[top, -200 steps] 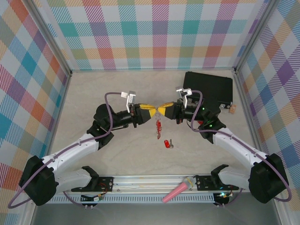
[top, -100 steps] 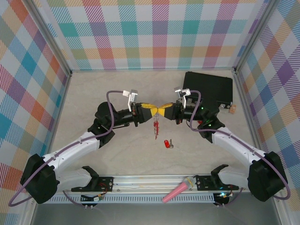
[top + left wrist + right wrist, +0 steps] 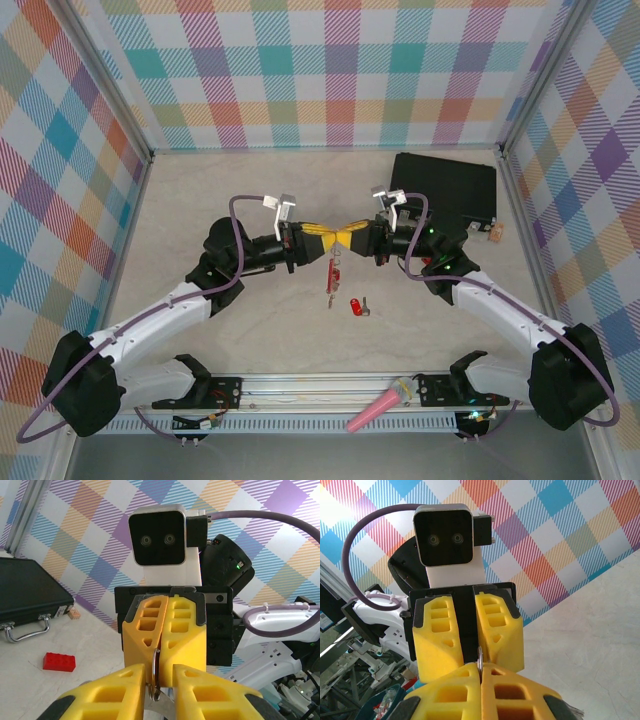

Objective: Put the keys on the keyring

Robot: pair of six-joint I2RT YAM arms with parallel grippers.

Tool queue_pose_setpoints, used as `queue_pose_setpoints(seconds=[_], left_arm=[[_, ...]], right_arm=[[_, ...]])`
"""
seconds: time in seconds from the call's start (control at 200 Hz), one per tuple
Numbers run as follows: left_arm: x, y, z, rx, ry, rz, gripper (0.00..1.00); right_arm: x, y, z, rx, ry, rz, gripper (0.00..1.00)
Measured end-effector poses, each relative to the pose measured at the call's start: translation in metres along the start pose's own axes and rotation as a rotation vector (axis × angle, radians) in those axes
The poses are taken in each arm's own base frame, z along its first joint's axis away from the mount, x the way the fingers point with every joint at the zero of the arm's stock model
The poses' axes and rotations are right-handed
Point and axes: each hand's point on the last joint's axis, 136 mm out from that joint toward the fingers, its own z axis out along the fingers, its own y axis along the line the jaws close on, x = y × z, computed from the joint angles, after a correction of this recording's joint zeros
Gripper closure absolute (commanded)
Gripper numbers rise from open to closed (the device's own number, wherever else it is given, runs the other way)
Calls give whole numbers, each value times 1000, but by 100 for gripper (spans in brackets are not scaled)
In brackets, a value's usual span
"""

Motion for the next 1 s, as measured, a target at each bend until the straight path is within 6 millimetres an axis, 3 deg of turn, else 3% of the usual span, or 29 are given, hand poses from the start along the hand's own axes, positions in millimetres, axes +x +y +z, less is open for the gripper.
queue_pose_setpoints(seconds=[0.215,0.33,0.48,0.535,0.615,0.695,0.74,0.83,1.0], left_arm=[[0,0,0,2,3,0,85],[0,0,0,3,2,3,100],[0,-1,0,3,1,2,100],[0,-1,0,3,1,2,100],[2,2,0,-10,5,-3,100],[4,4,-1,-19,13,3,100],[5,4,-2,-31,17,7,100],[2,5,-7,-63,6,33,100],[-10,5,-16,-128,-44,87,100]], right_arm=[[1,1,0,-6,5,0,100],[1,1,0,-7,6,-2,100],[1,1,-1,-9,7,-2,100],[1,1,-1,-8,7,-3,83],[2,2,-1,-3,11,-10,78],[4,2,-4,30,13,-10,46],[3,1,-7,64,3,-19,33],[-4,0,-18,164,-46,-49,25],[-17,-3,-39,332,-136,-122,19]])
